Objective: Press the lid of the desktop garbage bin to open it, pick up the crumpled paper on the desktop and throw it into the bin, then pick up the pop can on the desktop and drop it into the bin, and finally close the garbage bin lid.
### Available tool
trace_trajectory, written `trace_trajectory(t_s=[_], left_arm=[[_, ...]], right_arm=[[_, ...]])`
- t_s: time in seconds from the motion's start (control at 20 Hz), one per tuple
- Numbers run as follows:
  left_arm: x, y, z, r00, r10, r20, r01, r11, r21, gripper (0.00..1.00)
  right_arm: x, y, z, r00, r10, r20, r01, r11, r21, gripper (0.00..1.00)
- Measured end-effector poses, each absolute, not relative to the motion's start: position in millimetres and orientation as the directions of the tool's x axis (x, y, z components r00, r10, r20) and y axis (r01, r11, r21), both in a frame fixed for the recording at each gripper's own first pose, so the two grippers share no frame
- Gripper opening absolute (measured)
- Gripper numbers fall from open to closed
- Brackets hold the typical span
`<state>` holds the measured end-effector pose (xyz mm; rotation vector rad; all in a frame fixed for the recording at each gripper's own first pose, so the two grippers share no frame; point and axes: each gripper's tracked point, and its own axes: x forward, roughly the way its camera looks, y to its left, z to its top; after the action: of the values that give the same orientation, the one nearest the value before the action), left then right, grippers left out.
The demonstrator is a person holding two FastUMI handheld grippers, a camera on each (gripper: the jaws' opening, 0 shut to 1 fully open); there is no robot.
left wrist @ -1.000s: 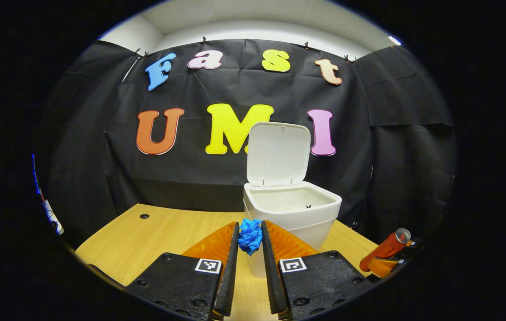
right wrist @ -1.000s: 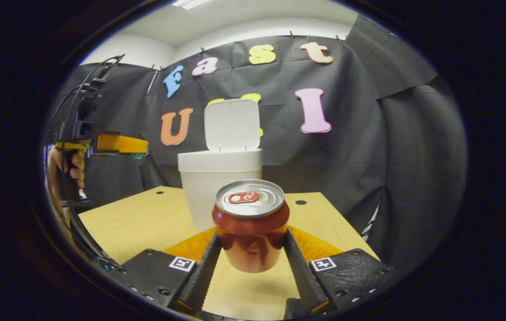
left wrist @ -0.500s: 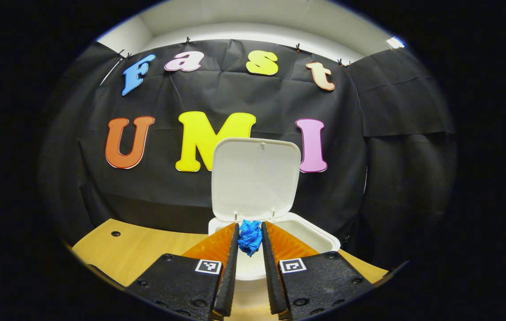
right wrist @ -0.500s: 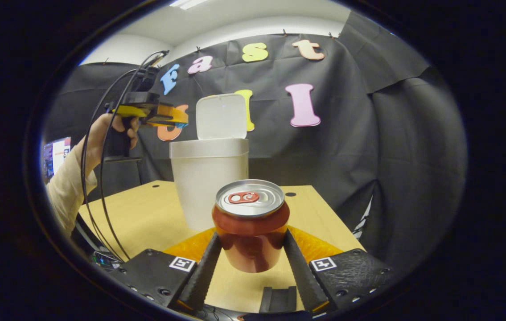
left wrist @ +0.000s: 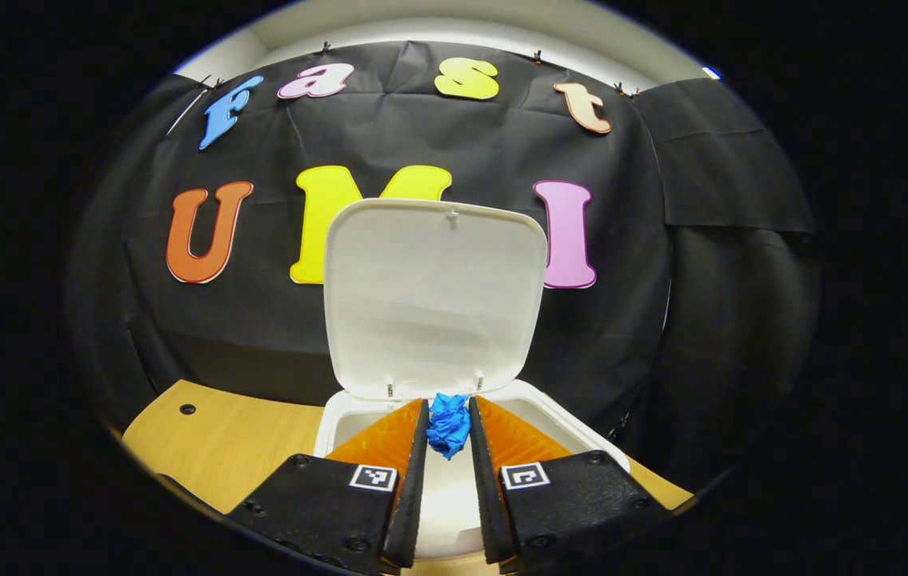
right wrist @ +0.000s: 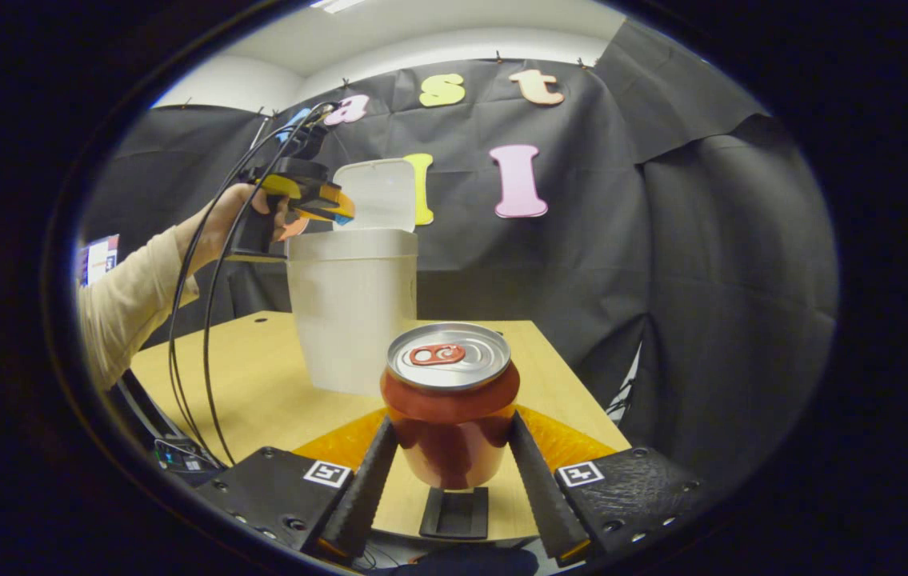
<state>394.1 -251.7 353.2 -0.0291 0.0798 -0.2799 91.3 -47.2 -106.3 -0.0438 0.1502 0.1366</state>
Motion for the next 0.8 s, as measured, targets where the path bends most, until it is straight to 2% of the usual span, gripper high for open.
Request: trace_trajectory(t_s=[0.2,0.3,0.35,0.45,0.55,0.8], left_arm=[[388,-256,350,0.949,-0.302,-0.089,0.298,0.953,-0.055,0.37],[384,-248,352,0.957,-0.275,-0.089,0.275,0.961,-0.012,0.48],[380,-242,354,0.964,-0.253,-0.080,0.255,0.967,0.013,0.56],[372,-224,362,0.978,-0.205,-0.025,0.205,0.979,0.019,0.78],[364,-213,368,0.981,-0.195,0.009,0.195,0.981,-0.002,0.93],[333,-168,369,0.990,-0.137,0.035,0.134,0.989,0.058,0.96]], right_arm=[[94,-36,-106,0.976,0.157,-0.151,-0.164,0.986,-0.035,0.78],[93,-28,-107,0.974,0.170,-0.149,-0.177,0.984,-0.036,0.78],[93,-26,-106,0.974,0.174,-0.145,-0.181,0.983,-0.038,0.78],[96,-18,-103,0.972,0.184,-0.144,-0.190,0.981,-0.031,0.78],[102,-10,-91,0.973,0.189,-0.134,-0.195,0.980,-0.034,0.79],[111,8,-69,0.977,0.188,-0.098,-0.198,0.975,-0.100,0.78]])
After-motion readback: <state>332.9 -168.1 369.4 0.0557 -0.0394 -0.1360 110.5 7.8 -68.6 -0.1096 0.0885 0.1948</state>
